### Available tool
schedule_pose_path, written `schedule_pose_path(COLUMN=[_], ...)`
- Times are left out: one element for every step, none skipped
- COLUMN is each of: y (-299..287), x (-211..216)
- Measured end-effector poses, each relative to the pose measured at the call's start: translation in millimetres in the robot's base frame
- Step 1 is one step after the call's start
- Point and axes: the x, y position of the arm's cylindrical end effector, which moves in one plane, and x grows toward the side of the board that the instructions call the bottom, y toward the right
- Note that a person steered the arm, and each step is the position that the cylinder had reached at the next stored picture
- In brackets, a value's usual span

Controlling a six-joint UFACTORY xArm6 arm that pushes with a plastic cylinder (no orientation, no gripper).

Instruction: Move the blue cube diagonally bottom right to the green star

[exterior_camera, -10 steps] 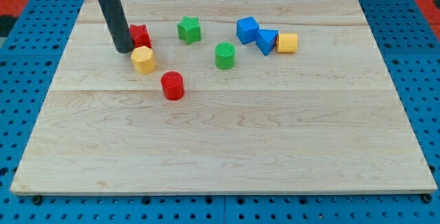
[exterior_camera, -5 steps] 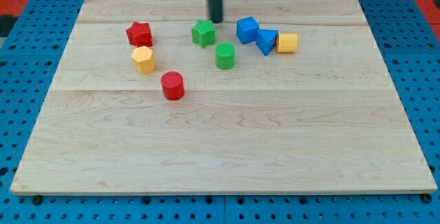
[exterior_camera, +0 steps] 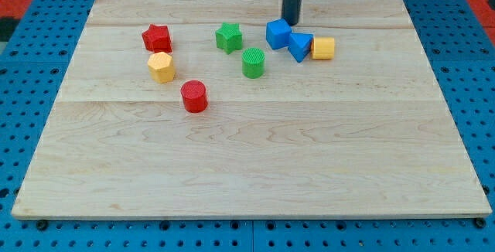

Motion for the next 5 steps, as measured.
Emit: schedule_pose_path(y=[-12, -26, -18, -18, -18], x=[27, 33, 57, 68, 74])
